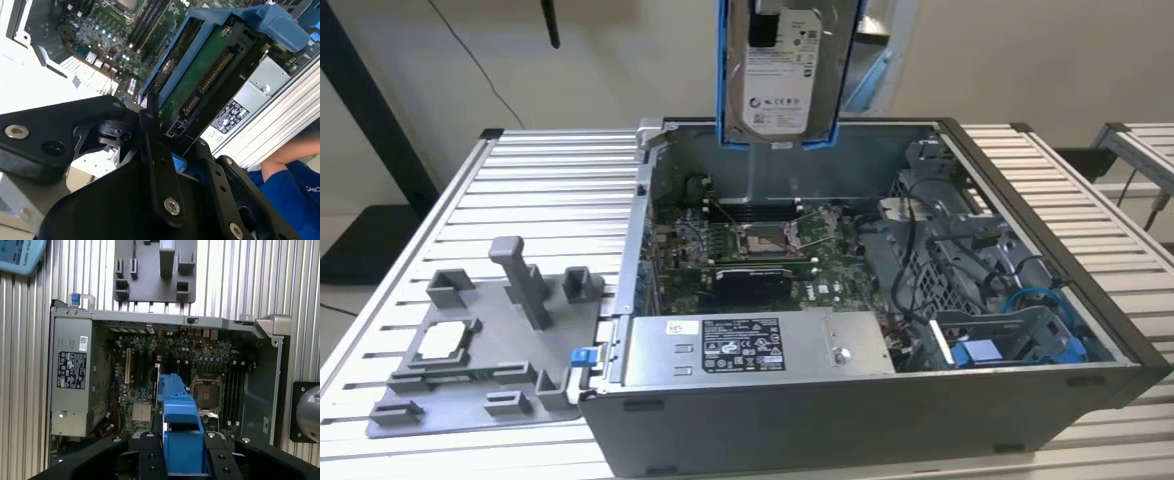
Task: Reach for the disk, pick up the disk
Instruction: 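Pick up the disk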
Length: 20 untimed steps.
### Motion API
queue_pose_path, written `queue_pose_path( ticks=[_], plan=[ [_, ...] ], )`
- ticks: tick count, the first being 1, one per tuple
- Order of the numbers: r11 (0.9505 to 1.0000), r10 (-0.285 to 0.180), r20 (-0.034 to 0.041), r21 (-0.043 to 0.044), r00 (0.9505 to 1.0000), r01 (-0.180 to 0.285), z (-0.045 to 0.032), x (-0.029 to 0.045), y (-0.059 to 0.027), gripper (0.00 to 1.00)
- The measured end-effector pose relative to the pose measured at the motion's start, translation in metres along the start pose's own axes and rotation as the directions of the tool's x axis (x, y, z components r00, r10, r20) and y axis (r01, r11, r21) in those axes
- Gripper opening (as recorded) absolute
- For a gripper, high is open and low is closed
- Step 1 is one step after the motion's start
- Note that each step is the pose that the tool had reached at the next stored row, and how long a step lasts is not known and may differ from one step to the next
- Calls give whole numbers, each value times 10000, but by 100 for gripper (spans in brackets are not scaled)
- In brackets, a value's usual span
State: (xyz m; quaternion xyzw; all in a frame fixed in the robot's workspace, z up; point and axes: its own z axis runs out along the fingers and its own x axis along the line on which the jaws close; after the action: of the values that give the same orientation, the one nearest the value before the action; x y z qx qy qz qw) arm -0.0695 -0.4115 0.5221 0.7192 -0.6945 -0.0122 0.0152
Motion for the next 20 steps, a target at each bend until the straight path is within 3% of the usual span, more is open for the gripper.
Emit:
queue_pose_path(
  ticks=[20],
  plan=[
    [10000,-1,5,-91,10000,1,-16,379,-492,0]
  ],
)
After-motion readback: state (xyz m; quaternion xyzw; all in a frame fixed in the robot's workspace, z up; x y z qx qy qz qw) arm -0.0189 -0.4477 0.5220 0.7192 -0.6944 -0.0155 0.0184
